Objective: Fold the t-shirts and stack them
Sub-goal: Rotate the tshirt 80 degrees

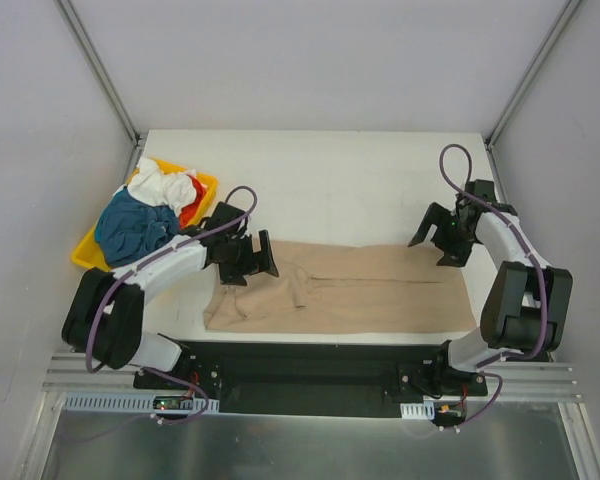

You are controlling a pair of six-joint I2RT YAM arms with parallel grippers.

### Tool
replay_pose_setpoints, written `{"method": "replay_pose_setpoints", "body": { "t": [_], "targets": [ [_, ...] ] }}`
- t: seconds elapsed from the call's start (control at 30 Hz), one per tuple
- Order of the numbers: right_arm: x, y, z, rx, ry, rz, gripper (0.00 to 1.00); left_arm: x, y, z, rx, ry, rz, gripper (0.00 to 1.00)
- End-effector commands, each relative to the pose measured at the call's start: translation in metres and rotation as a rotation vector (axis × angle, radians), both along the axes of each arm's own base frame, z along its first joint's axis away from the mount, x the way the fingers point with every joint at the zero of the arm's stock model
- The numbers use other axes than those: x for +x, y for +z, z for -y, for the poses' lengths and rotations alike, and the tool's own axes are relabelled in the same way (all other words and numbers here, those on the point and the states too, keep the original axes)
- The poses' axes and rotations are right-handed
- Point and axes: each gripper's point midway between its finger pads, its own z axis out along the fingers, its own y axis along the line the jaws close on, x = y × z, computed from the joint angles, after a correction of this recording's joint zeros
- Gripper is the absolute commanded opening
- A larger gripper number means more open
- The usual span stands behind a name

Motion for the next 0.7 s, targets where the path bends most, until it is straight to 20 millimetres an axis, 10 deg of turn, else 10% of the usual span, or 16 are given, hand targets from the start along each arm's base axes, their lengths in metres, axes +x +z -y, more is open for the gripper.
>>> {"method": "replay_pose_setpoints", "body": {
  "t": [0.0,0.27,0.4,0.47,0.5,0.57,0.67],
  "targets": [
    [0.005,-0.014,-0.028,0.142,0.046,-0.011,0.97,0.057,0.0,0.013,0.037,0.017,0.098,0.99],
    [-0.019,-0.041,-0.024,0.119,0.023,-0.127,0.97,0.137,-0.038,0.048,0.048,0.033,0.03,0.99],
    [-0.059,-0.052,-0.034,0.15,0.04,-0.17,0.97,0.204,-0.012,0.084,-0.032,0.015,0.112,0.99],
    [-0.076,-0.054,-0.043,0.176,0.059,-0.189,0.97,0.223,-0.03,0.091,-0.012,0.016,0.093,0.99],
    [-0.094,-0.058,-0.051,0.188,0.086,-0.213,0.97,0.252,-0.004,0.104,-0.048,0.02,0.163,0.99],
    [-0.112,-0.062,-0.066,0.229,0.129,-0.243,0.97,0.266,-0.028,0.117,-0.066,0.01,0.114,0.99],
    [-0.142,-0.068,-0.092,0.238,0.248,-0.292,0.97,0.314,0.014,0.157,-0.221,0.005,0.216,0.99]
  ]
}}
